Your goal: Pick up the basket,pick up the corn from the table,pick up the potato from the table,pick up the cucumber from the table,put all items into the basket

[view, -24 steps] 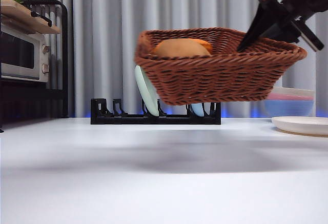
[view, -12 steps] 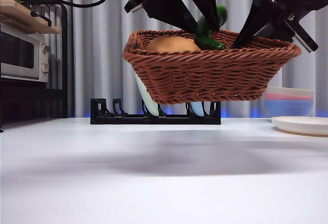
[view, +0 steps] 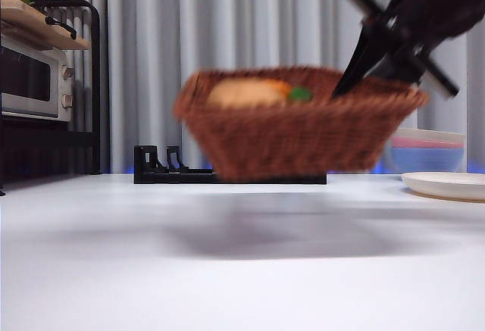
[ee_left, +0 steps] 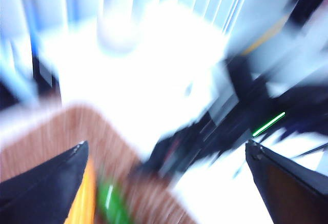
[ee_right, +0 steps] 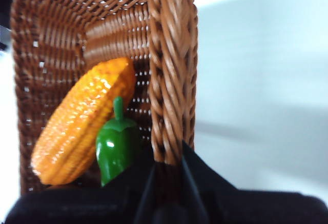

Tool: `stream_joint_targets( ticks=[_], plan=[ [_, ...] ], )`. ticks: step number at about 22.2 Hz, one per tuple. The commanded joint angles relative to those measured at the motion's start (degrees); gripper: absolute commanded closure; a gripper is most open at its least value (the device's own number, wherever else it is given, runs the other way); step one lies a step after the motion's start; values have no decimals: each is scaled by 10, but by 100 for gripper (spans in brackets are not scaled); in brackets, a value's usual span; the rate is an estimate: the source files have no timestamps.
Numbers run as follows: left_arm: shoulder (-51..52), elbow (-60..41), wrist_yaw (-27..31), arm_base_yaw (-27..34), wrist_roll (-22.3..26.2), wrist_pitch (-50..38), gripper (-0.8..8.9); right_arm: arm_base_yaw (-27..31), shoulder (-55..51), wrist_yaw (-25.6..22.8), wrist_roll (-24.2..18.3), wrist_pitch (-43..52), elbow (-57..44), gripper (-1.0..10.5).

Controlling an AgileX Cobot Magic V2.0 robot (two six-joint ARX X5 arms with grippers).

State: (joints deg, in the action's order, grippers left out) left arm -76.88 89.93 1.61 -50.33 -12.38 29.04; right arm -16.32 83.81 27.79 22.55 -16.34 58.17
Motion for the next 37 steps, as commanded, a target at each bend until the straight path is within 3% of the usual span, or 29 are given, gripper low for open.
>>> stream_joint_targets(
  ticks=[1,8,9,12,14,16,18,21,22,23,29,37],
  plan=[
    [28,19,17,-2,34,20,248,-16,43,5,35,37,4,958],
    [92,25,97,-2,66,60,248,-34,148,-24,54,54,4,942],
    [93,25,104,-2,67,66,248,-34,148,-24,55,55,4,896],
    [93,25,119,0,86,81,249,-28,133,-23,55,54,4,545],
    [93,25,168,6,113,102,252,-16,104,-22,47,47,5,505],
    [93,24,228,18,127,141,257,-4,54,-23,24,29,5,507],
    [93,22,286,49,143,178,391,8,-10,-25,-21,5,6,521],
    [93,10,298,119,152,220,577,14,-115,-29,-117,-39,6,815],
    [93,2,295,144,152,231,675,14,-147,-29,-151,-56,6,924],
    [95,-9,288,168,152,236,815,13,-177,-38,-177,-74,6,962],
    [163,-125,188,223,156,150,822,12,-266,-118,-234,-125,6,963],
    [342,-370,162,227,156,-1,822,11,-379,-196,-257,-140,-16,963]
  ],
)
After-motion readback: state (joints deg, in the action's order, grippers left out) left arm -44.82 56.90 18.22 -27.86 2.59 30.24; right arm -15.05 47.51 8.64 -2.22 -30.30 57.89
